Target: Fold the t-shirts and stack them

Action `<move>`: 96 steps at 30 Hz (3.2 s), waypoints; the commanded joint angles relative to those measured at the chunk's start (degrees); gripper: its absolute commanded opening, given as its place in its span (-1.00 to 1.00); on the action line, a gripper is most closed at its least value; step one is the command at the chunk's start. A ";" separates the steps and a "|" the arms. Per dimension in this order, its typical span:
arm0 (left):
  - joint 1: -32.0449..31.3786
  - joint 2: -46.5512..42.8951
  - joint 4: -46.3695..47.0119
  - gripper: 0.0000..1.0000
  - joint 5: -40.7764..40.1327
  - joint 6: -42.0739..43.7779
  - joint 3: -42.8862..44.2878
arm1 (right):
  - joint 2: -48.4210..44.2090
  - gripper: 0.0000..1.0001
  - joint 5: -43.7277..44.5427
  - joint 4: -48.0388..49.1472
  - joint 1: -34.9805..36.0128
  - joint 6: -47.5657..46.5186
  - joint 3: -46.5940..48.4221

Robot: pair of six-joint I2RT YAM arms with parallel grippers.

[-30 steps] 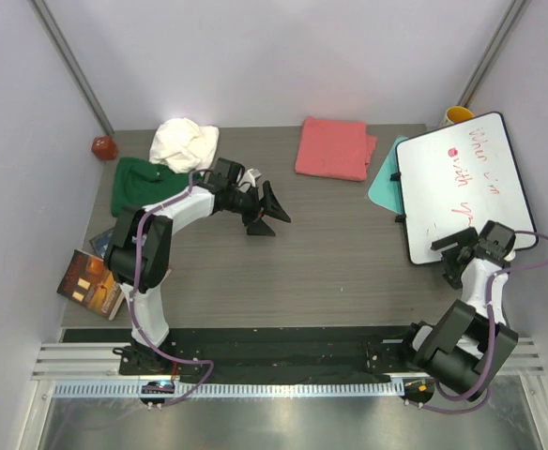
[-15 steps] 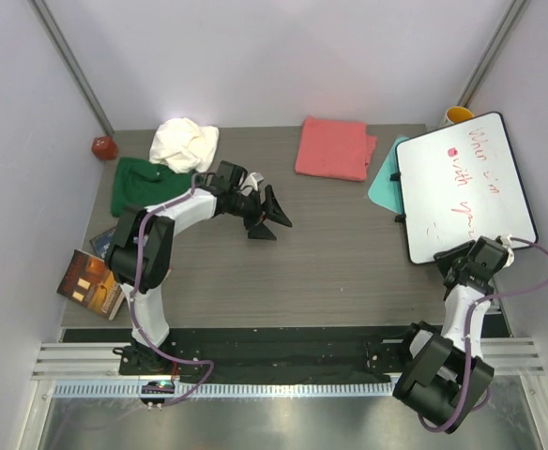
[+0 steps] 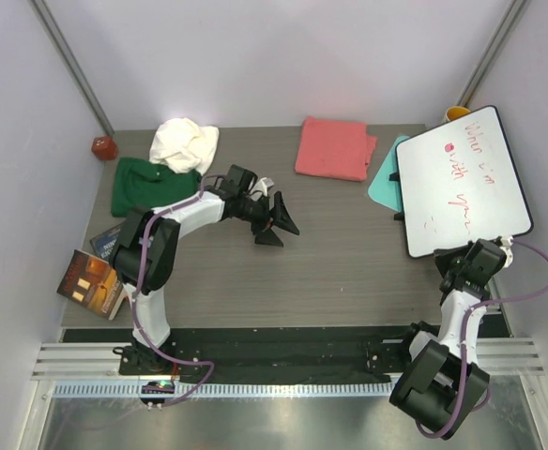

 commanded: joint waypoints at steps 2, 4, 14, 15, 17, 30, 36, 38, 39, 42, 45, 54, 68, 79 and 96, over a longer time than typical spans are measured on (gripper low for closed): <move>-0.27 -1.01 0.36 0.41 1.45 1.35 0.22 | -0.08 -0.98 8.45 -7.88 -0.12 0.53 2.62; -0.27 -1.01 -0.17 0.42 1.54 1.44 0.92 | -0.44 -0.98 8.19 -11.74 0.06 0.45 4.46; -0.27 1.09 -2.90 0.40 2.24 1.71 5.67 | -0.61 -0.98 9.17 -23.19 -0.20 7.73 5.97; -0.27 1.10 -2.81 0.39 2.24 1.71 5.84 | -0.53 -0.98 8.37 -22.84 -0.20 9.13 5.01; -0.27 1.01 -2.90 0.39 1.98 1.79 5.93 | -0.96 -0.98 8.19 -22.92 -0.12 13.88 2.63; -0.27 -1.10 -3.69 0.39 0.31 2.50 5.67 | -7.64 -0.98 17.59 -33.11 -0.12 16.36 9.74; -0.27 -1.36 -3.78 0.38 0.31 2.85 5.14 | -9.49 -0.98 16.02 -33.65 -0.20 15.56 9.65; -0.27 -1.10 -3.78 0.38 0.39 2.85 5.05 | -8.96 -0.68 16.19 -33.56 -0.20 14.86 9.83; -0.27 -1.10 -3.86 0.38 0.39 2.85 4.96 | -8.70 -0.45 15.93 -33.65 -0.20 14.25 9.92; -0.35 -0.58 -3.86 0.38 0.48 2.76 4.79 | -8.70 -0.14 16.01 -33.65 -0.20 13.45 10.36; -0.62 0.04 -4.04 0.37 0.48 2.59 4.87 | -8.79 0.03 15.58 -32.08 -0.03 12.66 9.83; -3.95 2.59 -4.57 0.33 0.92 2.94 5.67 | -7.55 0.07 8.81 -21.70 1.72 7.92 5.70; -4.84 3.82 -5.27 0.32 1.27 3.29 5.84 | -3.87 0.04 8.89 -14.32 1.73 9.06 1.22; -4.84 5.23 -5.27 0.32 1.71 3.55 6.19 | 12.82 -0.06 5.38 0.71 1.73 7.12 3.77; -4.75 5.23 -4.92 0.32 2.24 4.17 6.63 | 6.34 -0.98 8.01 -11.83 1.99 8.44 7.54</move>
